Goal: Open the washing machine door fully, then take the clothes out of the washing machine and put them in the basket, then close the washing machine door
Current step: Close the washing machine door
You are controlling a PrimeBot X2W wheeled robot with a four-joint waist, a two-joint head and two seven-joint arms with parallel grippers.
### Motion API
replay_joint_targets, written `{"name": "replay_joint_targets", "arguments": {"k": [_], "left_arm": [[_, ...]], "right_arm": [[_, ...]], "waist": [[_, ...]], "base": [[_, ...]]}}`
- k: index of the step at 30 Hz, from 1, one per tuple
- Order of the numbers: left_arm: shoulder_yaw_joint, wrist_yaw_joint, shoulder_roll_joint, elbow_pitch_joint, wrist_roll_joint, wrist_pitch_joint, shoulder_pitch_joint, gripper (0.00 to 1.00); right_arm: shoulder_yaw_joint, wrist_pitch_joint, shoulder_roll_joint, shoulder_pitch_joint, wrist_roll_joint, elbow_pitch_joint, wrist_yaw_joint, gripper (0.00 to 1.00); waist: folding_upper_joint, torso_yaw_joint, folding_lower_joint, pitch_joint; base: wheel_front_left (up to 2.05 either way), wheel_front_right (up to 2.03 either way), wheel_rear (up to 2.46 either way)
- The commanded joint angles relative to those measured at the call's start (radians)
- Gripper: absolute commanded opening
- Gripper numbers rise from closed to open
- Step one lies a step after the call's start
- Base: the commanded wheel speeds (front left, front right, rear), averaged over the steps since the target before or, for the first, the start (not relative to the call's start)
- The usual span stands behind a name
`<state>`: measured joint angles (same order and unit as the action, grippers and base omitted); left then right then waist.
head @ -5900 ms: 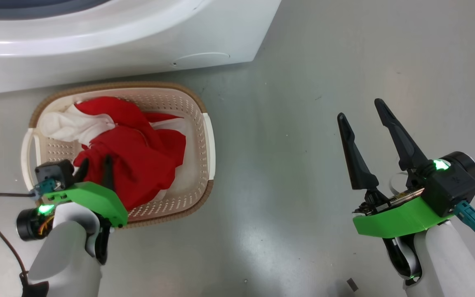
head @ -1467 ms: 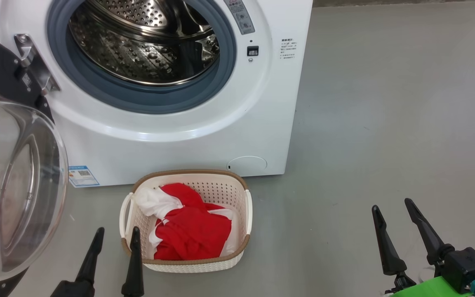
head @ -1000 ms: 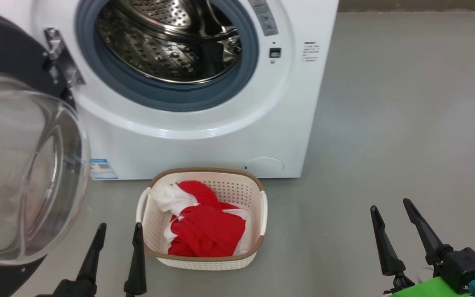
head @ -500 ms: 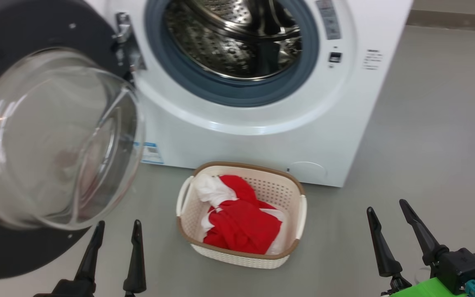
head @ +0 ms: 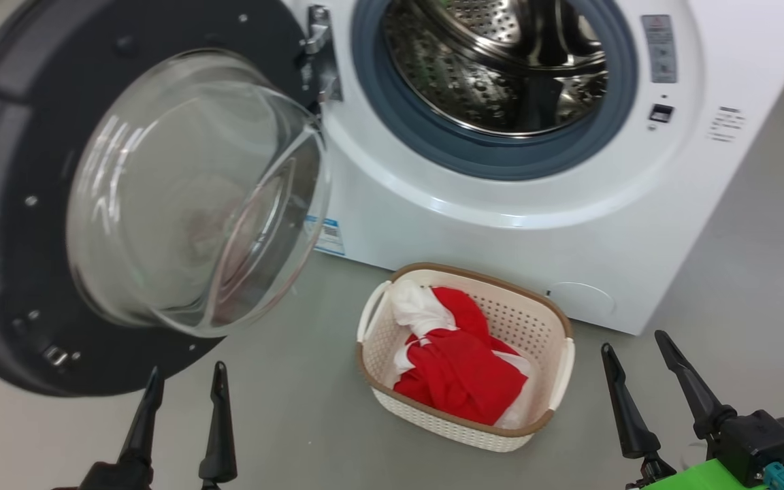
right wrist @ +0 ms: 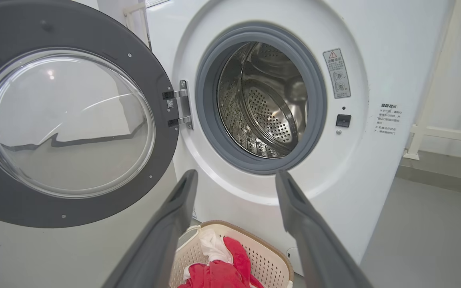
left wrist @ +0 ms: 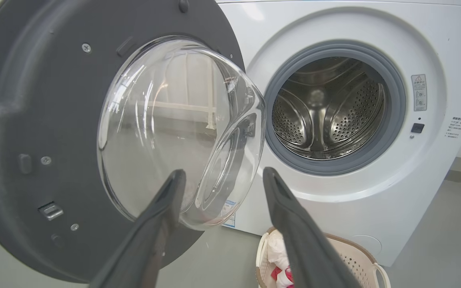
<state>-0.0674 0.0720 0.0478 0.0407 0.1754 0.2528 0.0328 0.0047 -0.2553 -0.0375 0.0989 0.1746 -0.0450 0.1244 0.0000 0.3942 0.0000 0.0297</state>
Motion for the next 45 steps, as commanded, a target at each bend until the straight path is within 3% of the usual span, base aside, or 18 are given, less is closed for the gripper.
{"name": "replay_joint_targets", "arguments": {"k": [1,10,11,12,13,14,16,22,27,31,36,45], "left_arm": [[0.037,0.011,0.009,-0.029,-0.01,0.009,-0.016,1.0],[0.043,0.026,0.008,-0.04,-0.006,0.009,-0.013,0.97],[0.043,0.027,0.008,-0.041,-0.005,0.009,-0.013,0.9],[0.044,0.028,0.008,-0.042,-0.003,0.009,-0.014,0.76],[0.044,0.028,0.008,-0.042,-0.003,0.009,-0.014,0.76],[0.045,0.031,0.008,-0.045,-0.001,0.009,-0.014,0.42],[0.048,0.035,0.007,-0.049,0.004,0.009,-0.014,0.0],[0.076,0.052,0.008,-0.121,-0.012,0.009,-0.037,0.0],[0.116,0.08,0.044,-0.212,-0.088,0.009,-0.067,0.0],[0.168,0.085,0.054,-0.253,-0.072,0.009,-0.098,0.0],[0.261,0.048,0.058,-0.252,0.042,0.009,-0.184,0.0],[0.441,-0.034,0.1,-0.129,0.186,0.009,-0.349,0.0]], "right_arm": [[0.022,-0.006,-0.013,-0.031,-0.012,0.022,0.006,1.0],[0.027,-0.006,-0.013,-0.036,-0.019,0.021,0.006,1.0],[0.027,-0.006,-0.013,-0.037,-0.02,0.021,0.006,1.0],[0.027,-0.006,-0.013,-0.039,-0.021,0.02,0.006,1.0],[0.027,-0.006,-0.013,-0.039,-0.021,0.02,0.006,1.0],[0.029,-0.006,-0.013,-0.041,-0.023,0.02,0.006,1.0],[0.03,-0.006,-0.013,-0.045,-0.024,0.018,0.006,1.0],[0.029,-0.006,-0.013,-0.049,-0.026,0.014,0.006,1.0],[0.029,-0.006,-0.013,-0.051,-0.026,0.01,0.006,1.0],[0.028,-0.006,-0.013,-0.052,-0.025,0.008,0.006,1.0],[0.03,-0.006,-0.013,-0.054,-0.027,0.004,0.006,1.0],[0.04,-0.006,-0.013,-0.058,-0.024,0.0,0.006,1.0]], "waist": [[0.0,0.039,0.0,0.001],[0.0,0.067,0.0,0.017],[0.0,0.068,0.0,0.02],[0.0,0.068,0.0,0.022],[0.0,0.068,0.0,0.022],[0.0,0.066,0.0,0.027],[0.0,0.064,0.0,0.031],[0.0,0.057,0.0,0.042],[0.0,0.051,0.0,0.044],[0.0,0.045,0.0,0.043],[0.0,0.04,0.0,0.04],[0.0,0.01,0.0,0.035]], "base": [[0.0,0.0,0.0],[0.0,0.0,0.0],[0.0,0.0,0.0],[0.0,0.0,0.0],[0.0,0.0,0.0],[0.0,0.0,0.0],[0.0,0.0,0.0],[0.0,0.0,0.0],[0.0,0.0,0.0],[0.0,0.0,0.0],[0.0,0.0,0.0],[0.0,0.0,0.0]]}}
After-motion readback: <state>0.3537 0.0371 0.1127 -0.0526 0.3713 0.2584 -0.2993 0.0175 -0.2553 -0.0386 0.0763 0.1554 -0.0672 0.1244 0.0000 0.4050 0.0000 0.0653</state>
